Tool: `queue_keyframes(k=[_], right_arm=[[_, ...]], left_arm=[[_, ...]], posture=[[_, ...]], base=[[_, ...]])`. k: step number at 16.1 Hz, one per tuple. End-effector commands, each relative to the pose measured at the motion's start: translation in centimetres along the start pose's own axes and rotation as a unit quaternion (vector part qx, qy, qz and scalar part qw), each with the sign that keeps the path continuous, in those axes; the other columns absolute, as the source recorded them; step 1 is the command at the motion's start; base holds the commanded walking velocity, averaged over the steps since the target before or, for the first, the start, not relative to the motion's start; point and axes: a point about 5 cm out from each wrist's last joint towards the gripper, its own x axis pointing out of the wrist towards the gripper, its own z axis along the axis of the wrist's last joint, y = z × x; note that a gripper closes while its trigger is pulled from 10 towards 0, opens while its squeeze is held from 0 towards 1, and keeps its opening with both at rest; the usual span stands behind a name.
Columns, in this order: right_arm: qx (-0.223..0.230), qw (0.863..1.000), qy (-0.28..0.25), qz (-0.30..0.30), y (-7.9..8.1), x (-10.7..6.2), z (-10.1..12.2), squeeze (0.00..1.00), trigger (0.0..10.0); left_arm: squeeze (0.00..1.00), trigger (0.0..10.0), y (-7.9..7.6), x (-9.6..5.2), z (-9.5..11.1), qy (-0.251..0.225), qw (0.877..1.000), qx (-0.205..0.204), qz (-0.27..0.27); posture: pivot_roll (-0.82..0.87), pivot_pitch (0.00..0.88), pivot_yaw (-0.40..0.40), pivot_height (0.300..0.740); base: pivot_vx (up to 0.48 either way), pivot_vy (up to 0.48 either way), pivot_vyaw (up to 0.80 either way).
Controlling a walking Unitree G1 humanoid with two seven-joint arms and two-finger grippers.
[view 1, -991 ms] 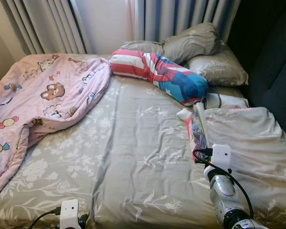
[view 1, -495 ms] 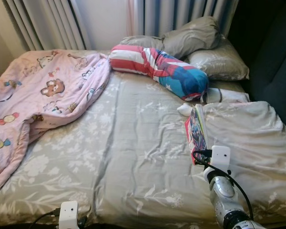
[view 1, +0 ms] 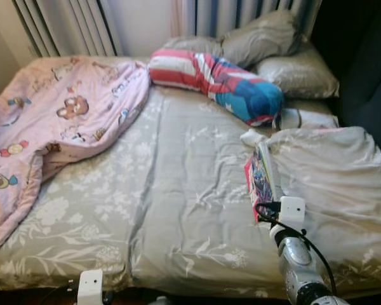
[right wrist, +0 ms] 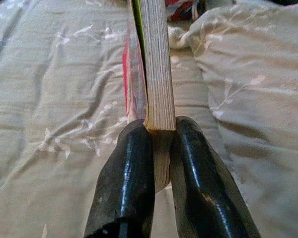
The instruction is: Clean up the room
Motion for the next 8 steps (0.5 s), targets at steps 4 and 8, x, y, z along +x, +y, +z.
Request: queue_keyframes(k=[4, 8], right_arm=[[0.009, 1.000, -0.022, -0.004, 0.10, 0.17, 0.76, 0.00, 10.0], [-0.002, 1.000, -0.002, -0.010, -0.27, 0.65, 1.07, 0.00, 10.0]], left_arm=[[0.00, 10.0, 0.53, -0.29, -0.68, 0.008, 1.000, 0.003, 0.007], [0.00, 10.0, 0.94, -0.48, -0.94, 0.006, 1.000, 0.007, 0.009]], posture=[[0.12, 0.135, 0.014, 0.651], [0.12, 0.151, 0.023, 0.651]], base=[[0.000, 0.000, 0.00], [0.000, 0.000, 0.00]])
